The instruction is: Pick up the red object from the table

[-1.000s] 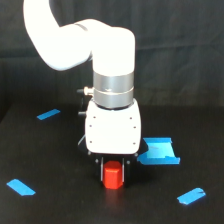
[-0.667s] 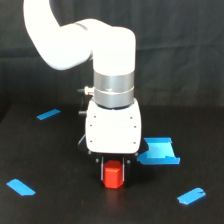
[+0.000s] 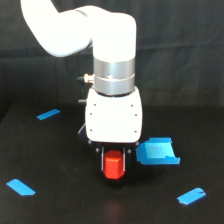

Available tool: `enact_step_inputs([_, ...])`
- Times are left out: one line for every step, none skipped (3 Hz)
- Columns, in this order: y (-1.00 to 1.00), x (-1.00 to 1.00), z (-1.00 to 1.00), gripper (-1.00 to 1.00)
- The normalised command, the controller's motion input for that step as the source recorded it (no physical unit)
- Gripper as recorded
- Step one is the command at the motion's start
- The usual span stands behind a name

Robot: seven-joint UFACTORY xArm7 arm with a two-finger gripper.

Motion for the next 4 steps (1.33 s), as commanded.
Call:
enact_step_inputs([0.14, 0.10, 1.00, -1.00])
enact_step_inputs([0.14, 0.06, 0.95, -0.89])
enact_step_inputs([0.10, 0.17, 0.98, -1.00])
enact_step_inputs([0.08, 0.08, 1.00, -0.98])
